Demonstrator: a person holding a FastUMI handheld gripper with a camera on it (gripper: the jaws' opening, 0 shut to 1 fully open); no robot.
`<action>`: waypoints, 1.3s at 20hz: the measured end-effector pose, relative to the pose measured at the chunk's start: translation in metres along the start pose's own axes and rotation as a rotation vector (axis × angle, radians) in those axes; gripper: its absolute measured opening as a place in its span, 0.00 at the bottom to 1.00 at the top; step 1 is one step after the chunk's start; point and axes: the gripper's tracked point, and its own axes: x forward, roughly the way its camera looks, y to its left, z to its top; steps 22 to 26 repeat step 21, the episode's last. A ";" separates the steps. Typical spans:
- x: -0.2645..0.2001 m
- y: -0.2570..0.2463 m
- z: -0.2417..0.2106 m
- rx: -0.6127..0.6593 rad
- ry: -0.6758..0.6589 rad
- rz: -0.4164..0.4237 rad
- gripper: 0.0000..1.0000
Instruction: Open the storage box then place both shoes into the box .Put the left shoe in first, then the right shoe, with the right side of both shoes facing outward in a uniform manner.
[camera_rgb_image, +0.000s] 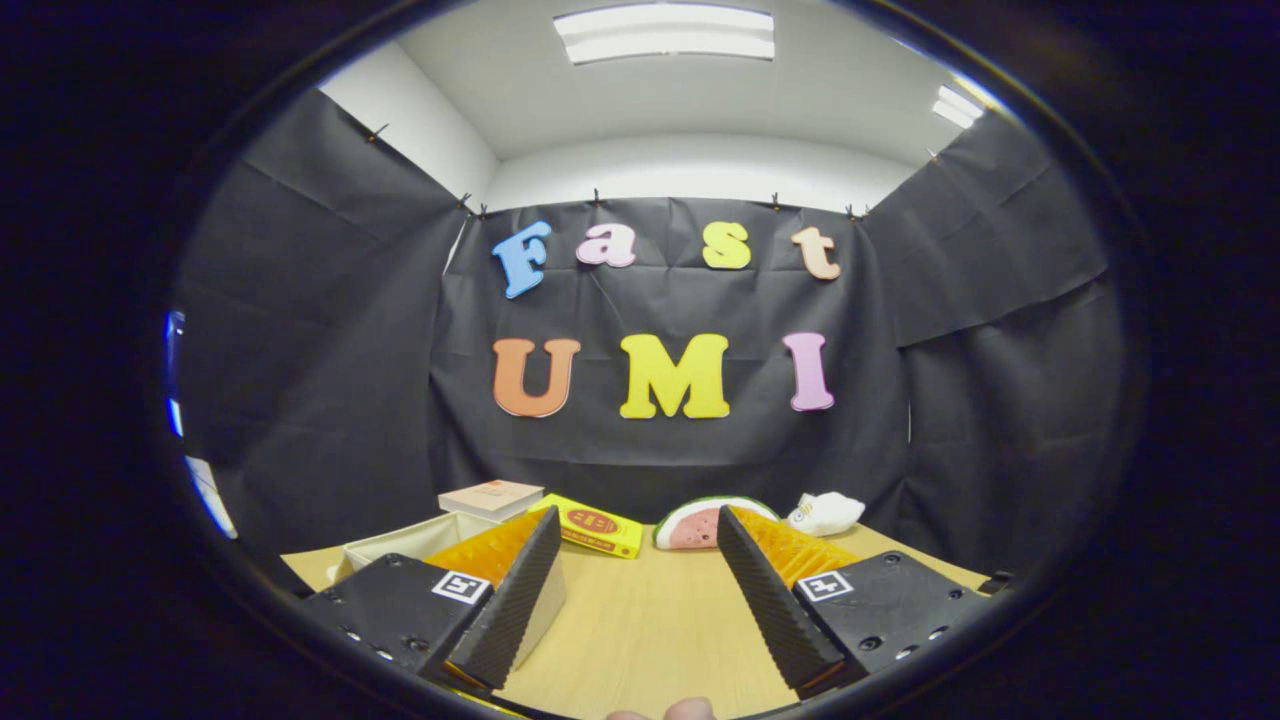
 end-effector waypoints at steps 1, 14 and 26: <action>0.000 0.004 -0.002 0.004 0.000 0.008 0.95; 0.017 0.013 -0.024 0.057 0.100 0.027 0.95; 0.018 0.019 -0.026 0.050 0.114 0.042 0.96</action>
